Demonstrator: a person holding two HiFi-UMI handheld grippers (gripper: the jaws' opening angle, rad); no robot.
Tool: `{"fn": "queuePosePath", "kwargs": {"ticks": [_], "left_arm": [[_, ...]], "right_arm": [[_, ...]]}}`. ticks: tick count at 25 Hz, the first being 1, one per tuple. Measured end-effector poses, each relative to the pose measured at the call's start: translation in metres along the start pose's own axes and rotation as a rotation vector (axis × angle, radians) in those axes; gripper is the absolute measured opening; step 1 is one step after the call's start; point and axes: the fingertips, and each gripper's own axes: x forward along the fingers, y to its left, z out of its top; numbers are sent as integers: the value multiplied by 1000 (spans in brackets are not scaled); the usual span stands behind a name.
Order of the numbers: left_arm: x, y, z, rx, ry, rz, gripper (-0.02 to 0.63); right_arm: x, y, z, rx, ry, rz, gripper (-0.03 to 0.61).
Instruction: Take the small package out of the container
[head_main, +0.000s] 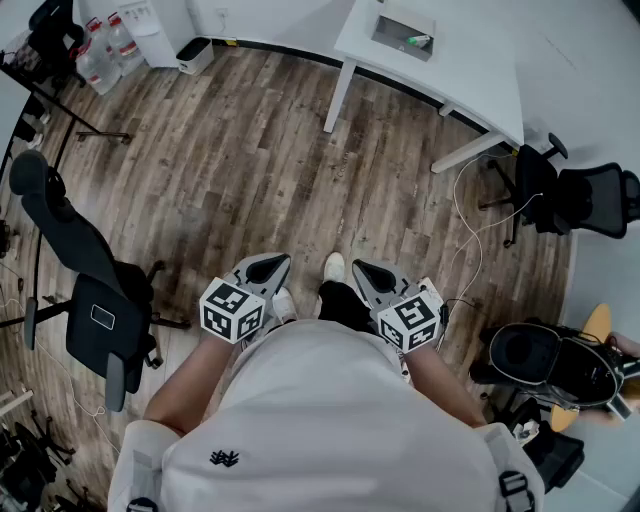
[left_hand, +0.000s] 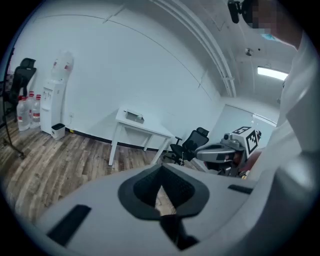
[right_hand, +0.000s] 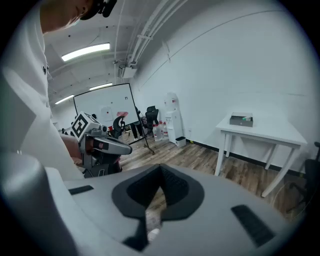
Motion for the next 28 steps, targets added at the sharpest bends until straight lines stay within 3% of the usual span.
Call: {"fn": "queuePosePath", "kwargs": {"ticks": [5, 20, 28], "left_arm": [[30, 14, 29, 70, -1, -8, 6], [133, 42, 115, 164, 61, 35, 6], [187, 41, 146, 188, 81, 12, 8]], "right_arm": [[19, -29, 8, -4, -10, 2, 6], [52, -149, 65, 29, -106, 38, 9], [55, -199, 63, 65, -96, 16, 12]]}}
